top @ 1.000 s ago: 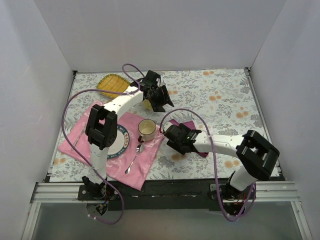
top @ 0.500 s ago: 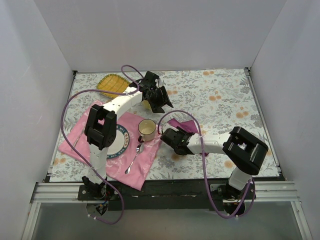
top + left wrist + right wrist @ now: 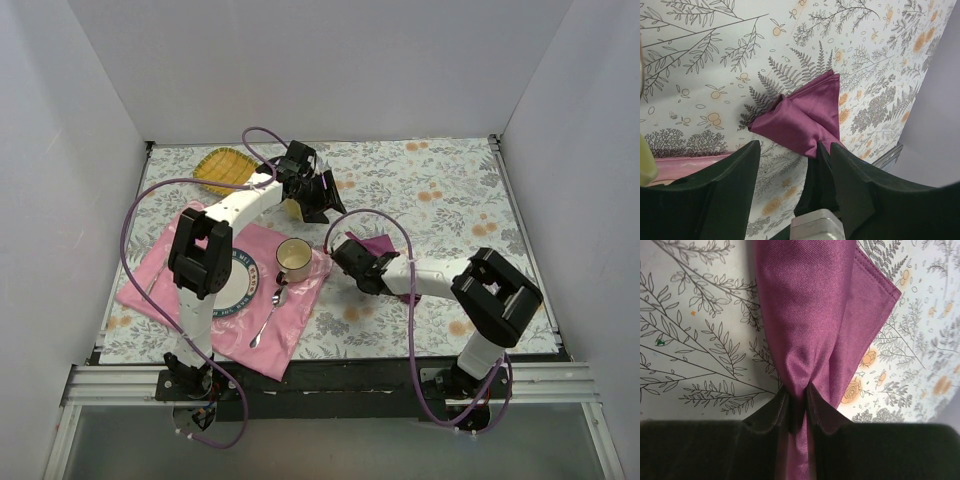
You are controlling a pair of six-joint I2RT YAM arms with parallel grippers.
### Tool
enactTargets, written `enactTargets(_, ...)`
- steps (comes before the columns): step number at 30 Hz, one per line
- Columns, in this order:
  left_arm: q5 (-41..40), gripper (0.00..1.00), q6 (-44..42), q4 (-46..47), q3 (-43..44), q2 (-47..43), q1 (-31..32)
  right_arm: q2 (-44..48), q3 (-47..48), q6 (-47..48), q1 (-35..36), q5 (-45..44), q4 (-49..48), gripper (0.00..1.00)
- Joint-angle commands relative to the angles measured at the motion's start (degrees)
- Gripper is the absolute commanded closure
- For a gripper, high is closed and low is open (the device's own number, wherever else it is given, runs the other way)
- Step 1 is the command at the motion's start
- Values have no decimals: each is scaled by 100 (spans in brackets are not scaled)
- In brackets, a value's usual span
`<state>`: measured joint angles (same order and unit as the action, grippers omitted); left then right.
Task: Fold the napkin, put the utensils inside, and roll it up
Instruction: Roll the napkin with the utensil
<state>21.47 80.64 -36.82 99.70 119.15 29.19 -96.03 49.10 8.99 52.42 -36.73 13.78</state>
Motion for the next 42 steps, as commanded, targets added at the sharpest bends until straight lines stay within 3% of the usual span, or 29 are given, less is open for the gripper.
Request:
enactTargets(1,304,43,-321,43,278,-112,-27,137,432,-372,-513,1930,388,95)
enactTargets(8,471,43,-426,-18,436,-6,-36,190,724,-776,-1436,4521,863,98)
enactTargets(17,419,43,-602,-71,410,-77,-36,-153,285,-1724,-2614,6623,-50,98)
enactTargets(29,682,43,-787,-98,410,-94,-19,-750,-216,-2788,-3808,8470,-1411,98)
enactTargets(42,1411,44,-708,315,103,64,324,-1444,-419,-3273,-4609,9438,-2266,98)
